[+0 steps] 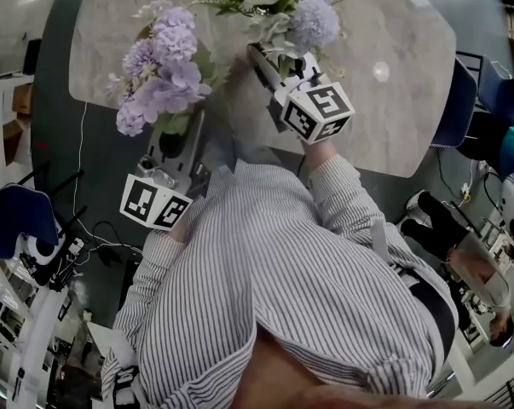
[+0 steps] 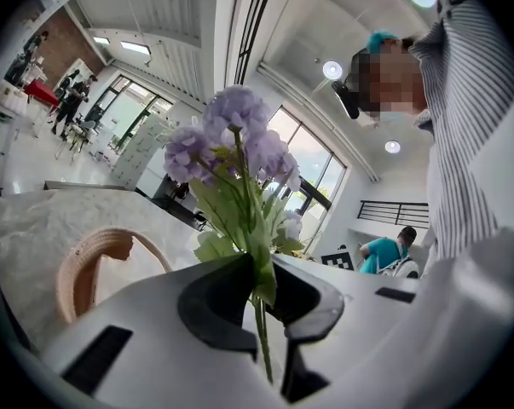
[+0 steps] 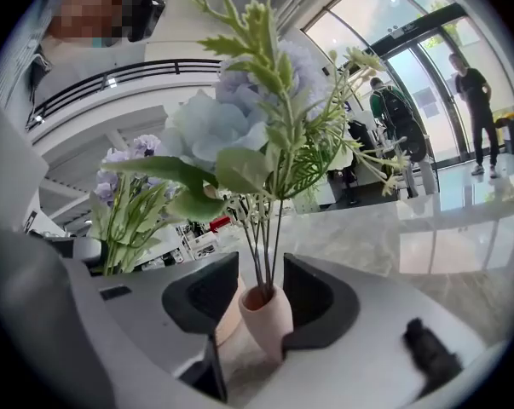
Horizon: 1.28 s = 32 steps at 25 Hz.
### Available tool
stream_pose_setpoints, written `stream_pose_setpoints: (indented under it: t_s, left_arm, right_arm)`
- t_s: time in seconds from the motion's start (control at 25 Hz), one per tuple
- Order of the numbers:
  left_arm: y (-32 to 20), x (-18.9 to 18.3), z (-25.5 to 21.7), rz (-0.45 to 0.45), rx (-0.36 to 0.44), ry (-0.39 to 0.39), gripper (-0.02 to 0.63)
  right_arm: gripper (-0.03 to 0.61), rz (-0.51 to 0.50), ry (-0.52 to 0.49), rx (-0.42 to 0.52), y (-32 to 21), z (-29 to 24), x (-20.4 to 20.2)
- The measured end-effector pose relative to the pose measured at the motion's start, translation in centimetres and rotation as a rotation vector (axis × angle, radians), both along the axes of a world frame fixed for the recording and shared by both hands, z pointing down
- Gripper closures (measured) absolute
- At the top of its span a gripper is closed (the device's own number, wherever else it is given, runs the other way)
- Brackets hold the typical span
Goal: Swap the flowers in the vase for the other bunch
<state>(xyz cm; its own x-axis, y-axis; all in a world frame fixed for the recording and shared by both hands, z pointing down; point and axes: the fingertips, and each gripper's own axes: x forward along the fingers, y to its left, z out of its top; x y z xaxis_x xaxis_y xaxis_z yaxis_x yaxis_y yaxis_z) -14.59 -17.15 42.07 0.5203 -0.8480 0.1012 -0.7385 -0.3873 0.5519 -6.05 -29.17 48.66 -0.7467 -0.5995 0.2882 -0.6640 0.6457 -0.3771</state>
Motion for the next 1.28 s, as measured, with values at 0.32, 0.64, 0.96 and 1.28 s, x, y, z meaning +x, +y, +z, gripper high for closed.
stream_pose_setpoints:
  t_s: [0.32,0.64,0.96,1.28]
  left_arm:
    - [0.1,0.0,-0.1,-0.003,-0.003,-0.003,0.565]
    - [0.0,0.3,-0.6,-0.013,0.008,-0.018,0.565]
    - [-0.2,0.1,-0.6,-0.007,0.016,-0.029,0.565]
    - [-0.1,0.1,-0.6,-0.018,0.021,-0.04,0.566]
  right_arm:
    - [0.433,0.014,-0.01,0.03,-0.4,-0.8,0.1]
    - [0.506,0.039,0.008,0.033,-1.1,-0.7,0.4]
    - [0.538,0.047,0.031,0.033,-1.3,-0.6,0.3]
    - [0.541,0.035,0.007,0.058,-0.6,-2.2,0.2]
